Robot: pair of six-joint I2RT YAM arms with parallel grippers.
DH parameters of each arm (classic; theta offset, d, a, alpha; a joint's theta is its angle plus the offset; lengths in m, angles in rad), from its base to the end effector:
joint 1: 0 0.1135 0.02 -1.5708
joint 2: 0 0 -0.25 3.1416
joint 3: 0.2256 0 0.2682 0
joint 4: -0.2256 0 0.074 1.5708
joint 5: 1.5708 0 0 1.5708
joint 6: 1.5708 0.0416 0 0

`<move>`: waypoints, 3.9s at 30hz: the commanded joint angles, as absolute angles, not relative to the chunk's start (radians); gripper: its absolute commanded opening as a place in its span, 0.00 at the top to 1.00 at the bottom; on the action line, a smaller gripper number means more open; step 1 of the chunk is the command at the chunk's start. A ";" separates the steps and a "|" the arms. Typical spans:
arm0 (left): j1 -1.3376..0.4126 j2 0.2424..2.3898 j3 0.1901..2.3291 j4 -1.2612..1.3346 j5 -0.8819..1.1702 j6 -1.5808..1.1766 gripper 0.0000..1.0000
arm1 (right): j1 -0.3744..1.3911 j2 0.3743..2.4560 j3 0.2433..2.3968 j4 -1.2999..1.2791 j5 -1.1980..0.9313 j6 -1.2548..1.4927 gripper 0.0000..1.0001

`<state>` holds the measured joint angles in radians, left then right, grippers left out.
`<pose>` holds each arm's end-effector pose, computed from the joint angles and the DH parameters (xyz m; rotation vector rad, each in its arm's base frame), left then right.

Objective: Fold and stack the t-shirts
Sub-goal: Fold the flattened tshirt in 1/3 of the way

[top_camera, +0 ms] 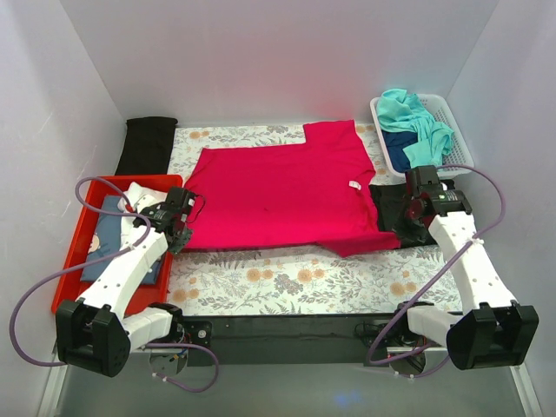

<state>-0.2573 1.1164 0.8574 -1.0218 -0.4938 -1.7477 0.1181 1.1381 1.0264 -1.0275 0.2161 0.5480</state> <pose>0.2081 -0.0344 0.2232 -1.8149 1.8273 0.0324 0.2290 0.0182 0.2668 0.6301 2.5890 -0.0822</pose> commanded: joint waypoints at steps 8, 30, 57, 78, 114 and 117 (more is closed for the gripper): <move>-0.253 1.134 0.873 -1.046 -0.495 -1.778 1.00 | 0.117 1.104 1.183 -1.094 0.354 0.560 0.99; -0.192 1.561 1.199 -0.827 -0.569 -1.684 1.00 | 0.115 1.566 1.491 -0.739 0.190 0.414 0.99; -0.140 1.916 1.489 -0.596 -0.603 -1.569 0.54 | 0.084 2.212 2.183 -0.693 0.008 0.342 0.60; -0.236 1.647 1.043 -0.477 -0.290 -1.506 0.47 | 0.187 1.781 1.364 -0.623 -0.104 0.308 0.67; -0.244 1.591 0.815 -0.732 -0.345 -1.677 0.49 | 0.089 1.773 1.166 -0.704 0.101 0.310 0.77; -0.259 1.523 0.839 -0.704 -0.341 -1.645 0.49 | 0.104 1.750 1.201 -0.706 0.069 0.307 0.77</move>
<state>-0.2512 1.5562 0.8642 -0.5892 -0.3584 -1.6794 0.1093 1.7920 1.1576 -0.6533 0.0422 0.3290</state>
